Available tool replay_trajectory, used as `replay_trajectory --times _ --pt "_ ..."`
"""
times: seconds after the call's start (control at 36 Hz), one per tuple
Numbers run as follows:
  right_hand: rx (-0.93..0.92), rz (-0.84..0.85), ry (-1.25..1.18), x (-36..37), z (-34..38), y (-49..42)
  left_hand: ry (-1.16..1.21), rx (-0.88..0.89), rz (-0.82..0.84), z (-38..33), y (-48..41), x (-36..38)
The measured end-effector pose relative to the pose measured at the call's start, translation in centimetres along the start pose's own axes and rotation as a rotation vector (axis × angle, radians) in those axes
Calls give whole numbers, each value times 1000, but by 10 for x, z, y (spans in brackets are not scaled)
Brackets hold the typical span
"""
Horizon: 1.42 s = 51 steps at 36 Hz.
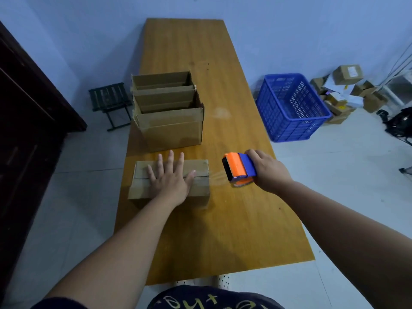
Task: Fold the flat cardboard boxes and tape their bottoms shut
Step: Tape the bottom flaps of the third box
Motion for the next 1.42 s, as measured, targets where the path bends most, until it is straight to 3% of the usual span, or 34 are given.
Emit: replay_trajectory --times 0.19,0.36,0.64,0.94,1.42 --pt "89 84 62 27 4 1 25 -20 -25 2 -4 3" --pt "123 137 -62 28 -9 14 29 -21 -22 2 -4 2" --pt "-1 -68 -137 0 -15 29 33 -9 -49 1 -2 1" --pt "111 88 116 36 -14 19 29 -3 -59 1 -2 1" --pt "-147 313 550 10 17 -9 31 -13 -87 1 -2 0"
Point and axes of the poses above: each hand's wrist, its own y-axis away from the middle knuckle, its own x-axis out of the palm, z = x × y, the point moved 6 cm from there along -y, towards the middle knuckle, and after that the axes turned 1 degree about y, right-handed, at the moved point
